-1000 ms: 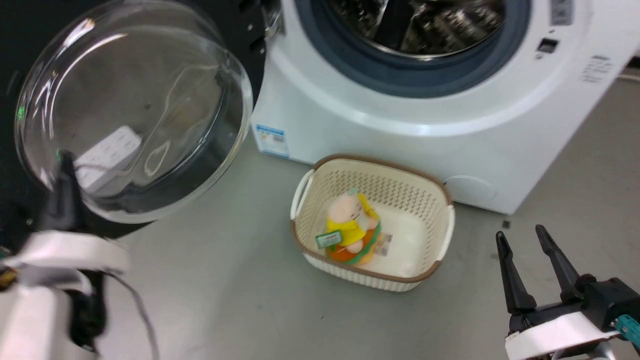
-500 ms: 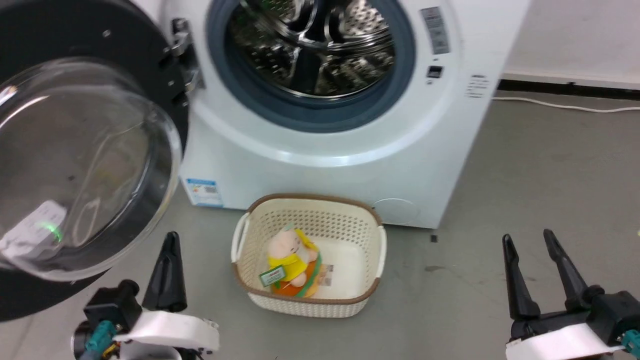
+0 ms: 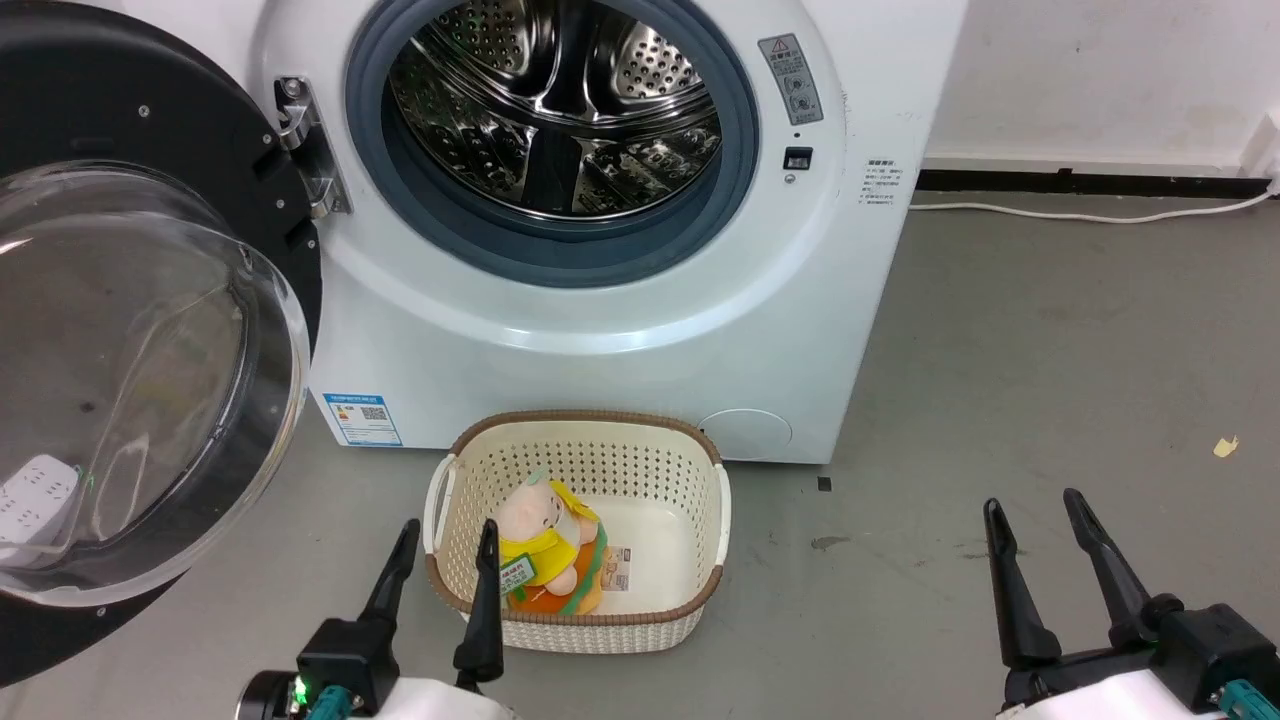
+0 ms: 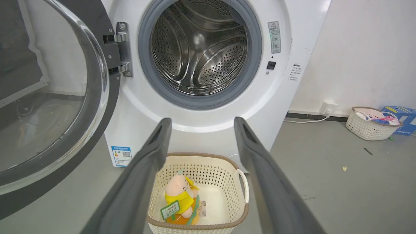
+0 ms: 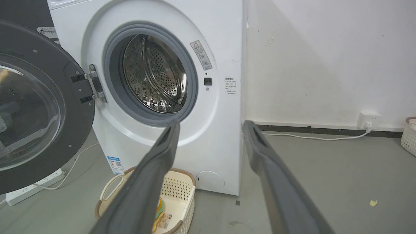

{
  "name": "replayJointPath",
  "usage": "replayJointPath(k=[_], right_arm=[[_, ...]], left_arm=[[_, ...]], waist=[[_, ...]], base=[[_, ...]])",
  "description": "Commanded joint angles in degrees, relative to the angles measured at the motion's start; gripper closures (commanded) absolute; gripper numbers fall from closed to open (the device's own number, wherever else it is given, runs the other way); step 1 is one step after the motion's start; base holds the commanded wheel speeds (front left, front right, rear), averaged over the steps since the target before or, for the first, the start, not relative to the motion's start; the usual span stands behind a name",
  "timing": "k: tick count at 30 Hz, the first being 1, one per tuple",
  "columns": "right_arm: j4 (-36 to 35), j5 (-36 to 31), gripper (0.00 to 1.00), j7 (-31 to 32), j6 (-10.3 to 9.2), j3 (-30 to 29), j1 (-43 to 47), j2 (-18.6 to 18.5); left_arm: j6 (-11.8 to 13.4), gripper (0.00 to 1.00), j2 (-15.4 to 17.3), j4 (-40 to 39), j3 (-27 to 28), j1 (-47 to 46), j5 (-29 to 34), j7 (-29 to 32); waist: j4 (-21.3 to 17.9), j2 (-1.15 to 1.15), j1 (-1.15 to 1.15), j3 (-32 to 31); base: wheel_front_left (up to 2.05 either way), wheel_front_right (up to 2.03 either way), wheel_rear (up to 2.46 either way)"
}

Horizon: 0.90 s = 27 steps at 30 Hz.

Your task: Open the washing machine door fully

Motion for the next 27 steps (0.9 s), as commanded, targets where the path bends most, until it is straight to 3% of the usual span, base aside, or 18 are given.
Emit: replayJointPath(k=[1, 27], right_arm=[[0.36, 0.11, 0.00, -0.24, 0.06, 0.02, 0.86, 0.34], [2.68, -2.63, 0.00, -0.25, 0.06, -0.48, 0.59, 0.99]], left_arm=[[-0.28, 0.00, -0.36, -0.04, -0.08, 1.12, 0.67, -0.31], [-1.88, 0.00, -1.43, 1.50, 0.53, 0.35, 5.62, -0.31]], waist=[[0.15, 0.00, 0.00, 0.04], [0.09, 0.00, 0.00, -0.05]], base=[[0.00, 0.00, 0.00], [0.00, 0.00, 0.00]])
